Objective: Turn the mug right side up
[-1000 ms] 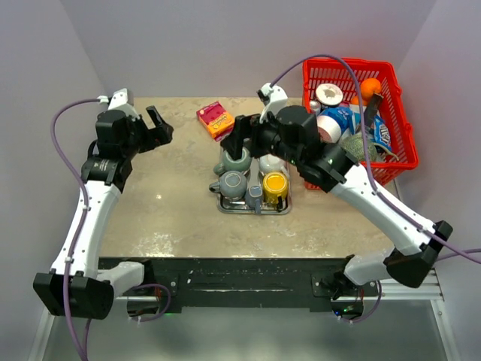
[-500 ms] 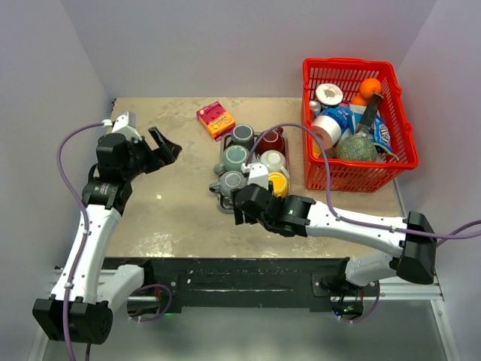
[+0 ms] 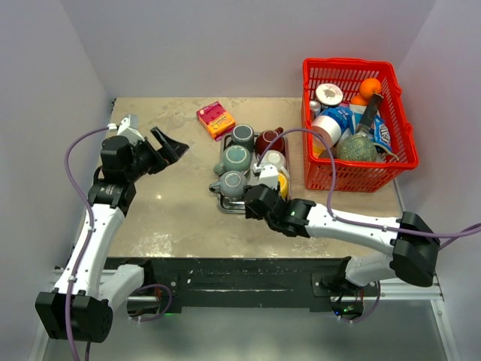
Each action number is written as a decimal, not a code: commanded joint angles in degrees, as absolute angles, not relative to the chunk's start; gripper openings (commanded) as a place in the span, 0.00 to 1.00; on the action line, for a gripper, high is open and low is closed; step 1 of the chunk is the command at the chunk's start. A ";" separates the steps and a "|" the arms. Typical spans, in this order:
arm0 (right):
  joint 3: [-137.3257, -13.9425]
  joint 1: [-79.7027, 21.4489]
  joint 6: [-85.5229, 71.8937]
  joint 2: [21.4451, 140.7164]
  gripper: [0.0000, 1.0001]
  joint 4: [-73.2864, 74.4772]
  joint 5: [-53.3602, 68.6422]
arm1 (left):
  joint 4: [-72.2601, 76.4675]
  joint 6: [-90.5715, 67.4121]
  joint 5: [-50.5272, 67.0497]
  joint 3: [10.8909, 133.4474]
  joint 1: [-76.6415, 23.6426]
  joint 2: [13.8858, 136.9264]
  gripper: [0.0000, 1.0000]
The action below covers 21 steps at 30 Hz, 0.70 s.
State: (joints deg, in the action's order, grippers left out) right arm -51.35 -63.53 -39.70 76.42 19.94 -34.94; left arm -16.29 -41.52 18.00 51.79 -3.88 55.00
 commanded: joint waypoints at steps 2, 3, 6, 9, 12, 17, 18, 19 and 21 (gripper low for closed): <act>-52.21 -59.68 -39.03 78.83 0.58 13.89 -32.35 | -11.16 -43.60 21.71 52.29 -3.60 55.37 0.99; -52.82 -59.42 -38.59 79.45 0.58 13.89 -32.00 | -11.68 -43.25 21.19 52.56 -3.60 55.37 0.99; -53.96 -59.06 -37.71 82.00 0.55 14.50 -31.64 | -12.66 -42.54 19.95 52.38 -3.60 54.93 0.99; -55.01 -58.89 -38.32 83.67 0.53 15.11 -31.20 | -13.18 -42.80 19.87 52.91 -3.60 55.19 0.99; -55.98 -58.89 -39.02 85.60 0.49 16.43 -31.81 | -13.71 -42.37 19.69 53.44 -3.60 55.90 0.99; -56.77 -58.80 -38.85 87.80 0.45 16.17 -32.78 | -13.80 -41.57 20.39 54.23 -3.60 57.39 0.99; -56.95 -58.80 -38.93 88.24 0.44 16.26 -33.04 | -13.89 -41.40 20.39 54.32 -3.60 57.57 0.99; -57.30 -58.71 -39.20 88.85 0.43 17.13 -33.39 | -14.06 -41.14 20.65 54.49 -3.60 57.66 0.99; -58.00 -58.62 -39.46 89.38 0.41 17.93 -34.10 | -14.06 -40.96 20.65 54.49 -3.60 58.01 0.99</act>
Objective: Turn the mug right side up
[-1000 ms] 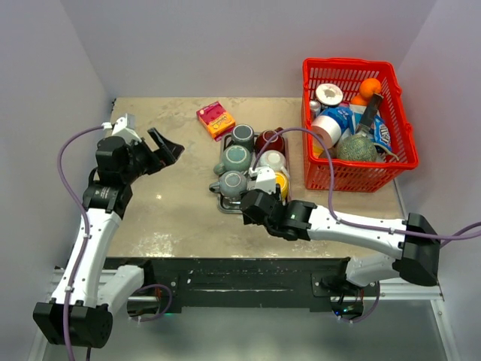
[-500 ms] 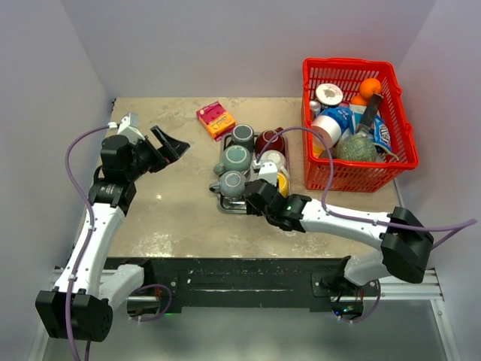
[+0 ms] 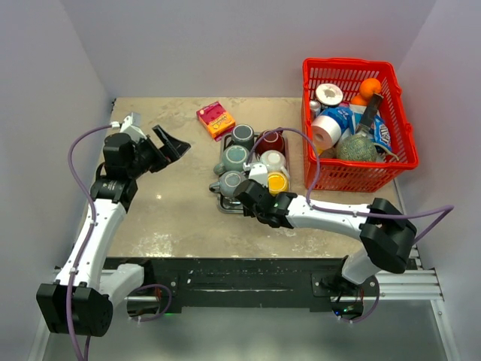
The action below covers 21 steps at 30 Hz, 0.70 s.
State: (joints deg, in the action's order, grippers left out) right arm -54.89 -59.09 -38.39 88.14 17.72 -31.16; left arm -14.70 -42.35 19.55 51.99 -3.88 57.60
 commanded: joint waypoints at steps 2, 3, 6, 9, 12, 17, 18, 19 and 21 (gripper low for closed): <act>-58.62 -58.80 -40.08 89.65 0.40 19.42 -34.54 | -14.15 -40.78 20.74 54.58 -3.60 58.18 0.99; -58.71 -58.71 -40.17 89.56 0.40 19.77 -34.63 | -14.15 -40.61 20.83 54.49 -3.60 58.18 0.99; -59.24 -58.62 -40.78 89.12 0.40 21.79 -35.68 | -14.50 -40.43 20.92 54.41 -3.60 58.27 0.99; -59.94 -58.62 -40.78 88.77 0.40 24.34 -36.82 | -15.03 -40.52 21.53 54.06 -3.60 58.01 0.99; -60.64 -58.71 -40.17 87.89 0.45 26.98 -38.23 | -15.99 -40.61 21.80 53.96 -3.60 57.39 0.99; -58.28 -58.62 -37.71 87.36 0.49 24.61 -35.34 | -17.66 -40.25 22.06 53.96 -3.60 56.78 0.99; -58.18 -58.62 -37.44 87.89 0.49 24.17 -34.98 | -17.93 -40.17 22.23 54.14 -3.60 56.78 0.99; -58.18 -58.62 -37.62 88.06 0.49 23.91 -34.72 | -18.45 -40.08 22.58 54.14 -3.60 56.86 0.99; -57.92 -58.62 -37.97 88.24 0.47 23.38 -34.80 | -18.72 -39.99 22.85 53.97 -3.60 56.95 0.99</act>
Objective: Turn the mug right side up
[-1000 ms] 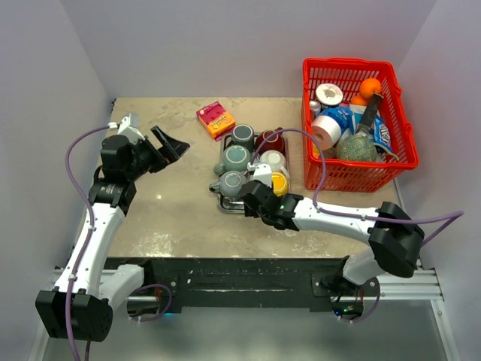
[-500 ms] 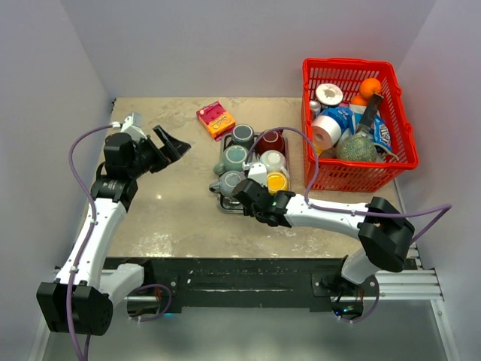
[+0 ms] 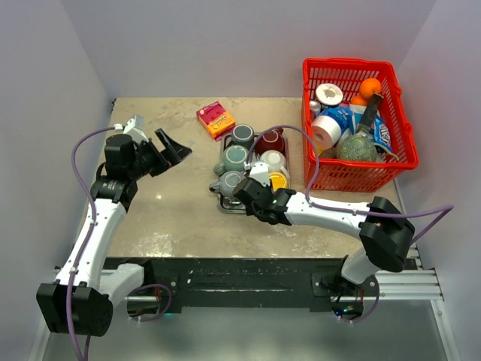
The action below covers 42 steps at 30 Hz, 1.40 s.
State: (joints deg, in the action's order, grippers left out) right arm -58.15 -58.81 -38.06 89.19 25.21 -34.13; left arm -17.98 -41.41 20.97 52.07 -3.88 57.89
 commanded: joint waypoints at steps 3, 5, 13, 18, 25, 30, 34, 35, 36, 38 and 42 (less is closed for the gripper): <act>-56.78 -58.62 -38.14 88.94 0.43 20.83 -34.80 | -17.93 -40.34 23.11 52.92 -3.60 55.99 0.99; -56.95 -58.54 -38.58 89.91 0.42 20.39 -35.07 | -18.37 -40.52 23.12 52.91 -3.60 55.11 0.99; -58.45 -58.19 -38.85 93.42 0.34 19.43 -36.83 | -20.74 -40.43 23.29 52.56 -3.60 52.83 0.99; -61.00 -57.66 -41.74 96.06 0.10 23.11 -39.55 | -21.09 -37.90 23.03 51.68 -3.69 52.12 0.99; -56.08 -57.66 -41.49 90.89 0.00 16.54 -39.29 | -20.57 -33.40 21.62 46.77 -3.69 46.25 0.99; -53.62 -57.66 -36.84 82.19 0.00 12.31 -37.80 | -14.43 -36.90 27.31 39.47 -3.69 39.91 0.99; -53.44 -57.66 -34.11 73.51 0.00 10.20 -36.83 | -13.36 -38.14 31.11 37.71 -3.69 35.60 0.99; -53.09 -57.66 -33.84 72.26 0.00 9.50 -36.13 | -13.53 -38.06 31.64 37.53 -3.69 34.81 0.99; -52.82 -57.66 -33.49 70.77 0.00 8.19 -34.73 | -14.23 -38.40 31.90 37.53 -3.69 33.06 0.99; -53.26 -57.66 -35.06 67.34 0.00 8.26 -32.53 | -15.47 -39.89 33.82 38.49 -3.69 31.30 0.99; -54.84 -57.66 -36.74 63.20 0.00 6.78 -26.37 | -14.15 -39.64 38.32 39.20 -3.69 26.99 0.99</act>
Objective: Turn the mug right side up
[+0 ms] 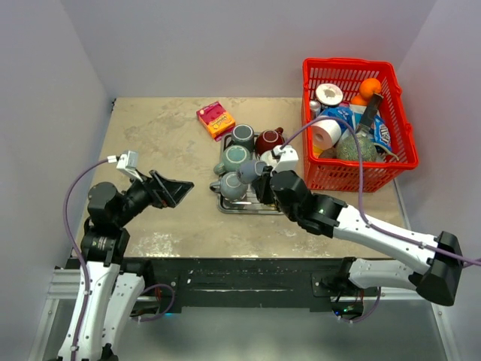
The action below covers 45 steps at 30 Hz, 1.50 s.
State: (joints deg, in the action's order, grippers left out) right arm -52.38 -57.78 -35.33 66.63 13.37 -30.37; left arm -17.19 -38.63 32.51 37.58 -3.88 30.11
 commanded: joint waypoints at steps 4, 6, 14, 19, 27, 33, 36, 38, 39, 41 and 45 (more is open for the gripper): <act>-58.61 -57.66 -36.56 63.63 0.00 7.91 -22.96 | -13.63 -40.60 40.68 39.99 -3.69 27.60 0.99; -59.24 -57.66 -37.09 63.55 0.00 6.52 -20.67 | -10.82 -42.10 43.49 39.73 -3.78 28.03 0.99; -62.13 -57.66 -42.53 63.98 0.00 -4.90 -7.84 | 8.50 -56.20 48.07 33.14 -3.78 29.53 0.99; -63.28 -57.83 -46.49 66.53 0.00 -13.52 -2.73 | 21.33 -66.79 47.73 30.06 -3.78 30.32 0.99; -65.48 -61.61 -49.39 70.22 0.00 -19.24 -3.95 | 36.99 -76.81 48.52 28.83 -4.13 32.52 0.90; -63.90 -62.58 -52.91 70.84 0.00 -25.83 -3.69 | 37.54 -78.05 48.34 28.30 -4.48 29.80 0.74; -64.51 -62.49 -53.00 70.75 0.00 -26.28 -2.99 | 36.83 -78.83 48.25 28.21 -4.48 28.74 0.72; -64.86 -62.58 -53.00 70.84 0.00 -26.11 -2.38 | 36.91 -79.45 48.69 28.56 -4.57 28.83 0.72; -64.69 -62.58 -53.17 70.75 0.00 -26.63 -2.29 | 37.09 -79.80 49.04 29.00 -4.57 29.00 0.72; -64.42 -62.58 -53.61 70.84 0.00 -28.12 -1.76 | 38.05 -80.59 49.48 29.18 -4.66 29.53 0.71; -64.33 -62.58 -53.53 71.19 0.00 -28.92 -1.41 | 38.94 -81.03 48.69 29.44 -4.83 29.53 0.58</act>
